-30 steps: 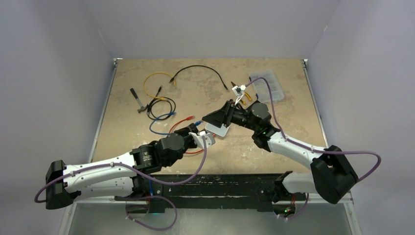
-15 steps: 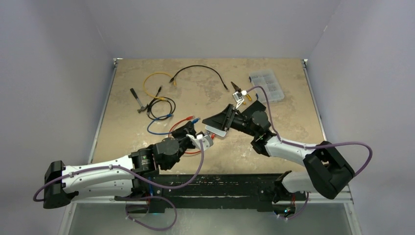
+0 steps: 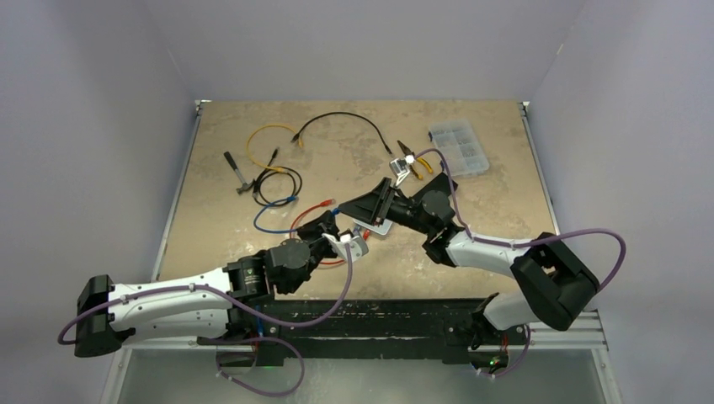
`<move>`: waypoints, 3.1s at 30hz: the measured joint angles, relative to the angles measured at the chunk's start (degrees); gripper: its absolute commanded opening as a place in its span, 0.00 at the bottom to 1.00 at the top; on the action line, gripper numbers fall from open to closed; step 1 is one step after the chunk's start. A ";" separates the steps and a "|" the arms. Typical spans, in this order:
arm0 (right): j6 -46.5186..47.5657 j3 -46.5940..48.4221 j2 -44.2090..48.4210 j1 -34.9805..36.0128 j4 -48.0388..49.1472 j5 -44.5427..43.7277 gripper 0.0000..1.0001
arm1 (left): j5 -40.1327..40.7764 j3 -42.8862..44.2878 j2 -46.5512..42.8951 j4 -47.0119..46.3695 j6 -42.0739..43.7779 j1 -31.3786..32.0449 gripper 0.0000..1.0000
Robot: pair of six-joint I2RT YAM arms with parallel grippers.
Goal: Insert the plug into the switch port
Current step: Pick up the connector from the center of the board.
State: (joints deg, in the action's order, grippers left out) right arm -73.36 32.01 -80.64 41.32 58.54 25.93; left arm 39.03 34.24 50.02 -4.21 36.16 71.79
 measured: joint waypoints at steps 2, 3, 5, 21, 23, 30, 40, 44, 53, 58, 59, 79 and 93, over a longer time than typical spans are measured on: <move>-0.22 0.28 -0.35 0.17 0.11 -0.68 0.50 | 0.04 -0.13 0.28 0.00 0.24 0.33 0.00; -0.28 0.44 -0.48 0.26 0.15 -1.01 0.49 | 0.04 -0.17 0.44 0.00 0.52 0.46 0.00; -0.52 0.61 -0.74 0.33 0.20 -1.44 0.44 | 0.22 -0.31 0.68 0.00 1.01 0.87 0.00; -0.70 0.90 -2.67 1.01 0.39 -2.47 0.00 | 5.42 -0.92 2.58 -1.70 3.72 3.58 0.16; 0.04 0.90 -2.67 1.05 0.63 -2.29 0.00 | 5.29 -0.92 2.47 -1.49 3.26 3.61 0.28; 8.15 1.03 -3.10 -0.37 2.84 1.09 0.00 | -1.51 0.44 -3.04 4.39 -5.16 0.33 0.52; 31.23 1.95 -2.51 -9.46 8.44 14.78 0.00 | -33.09 7.74 -4.37 8.66 -20.68 -18.93 0.54; 40.24 2.45 -0.94 -9.84 9.99 21.46 0.00 | -48.76 9.33 0.83 8.59 -25.49 -25.94 0.56; 53.33 2.60 2.84 -9.84 12.79 34.97 0.00 | -74.31 9.40 6.49 6.97 -32.57 -36.15 0.57; 56.37 2.64 4.13 -9.84 14.08 39.26 0.00 | -83.23 9.40 6.45 3.63 -33.75 -36.15 0.57; 56.59 2.64 4.22 -9.84 14.62 39.93 0.00 | -84.59 9.40 6.51 2.99 -34.05 -36.15 0.57; 37.09 2.36 -5.38 -9.70 27.63 45.64 0.00 | -94.36 8.98 10.67 -6.99 -41.64 -36.54 0.32; 33.09 3.80 -5.03 -10.32 27.87 46.21 0.00 | -94.86 8.98 11.69 -6.47 -42.58 -36.52 0.52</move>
State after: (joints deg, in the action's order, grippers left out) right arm -40.27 35.81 -85.67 31.00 86.41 72.14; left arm -55.83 43.22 61.71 -10.68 -6.42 35.27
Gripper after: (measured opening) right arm 0.168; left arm 0.501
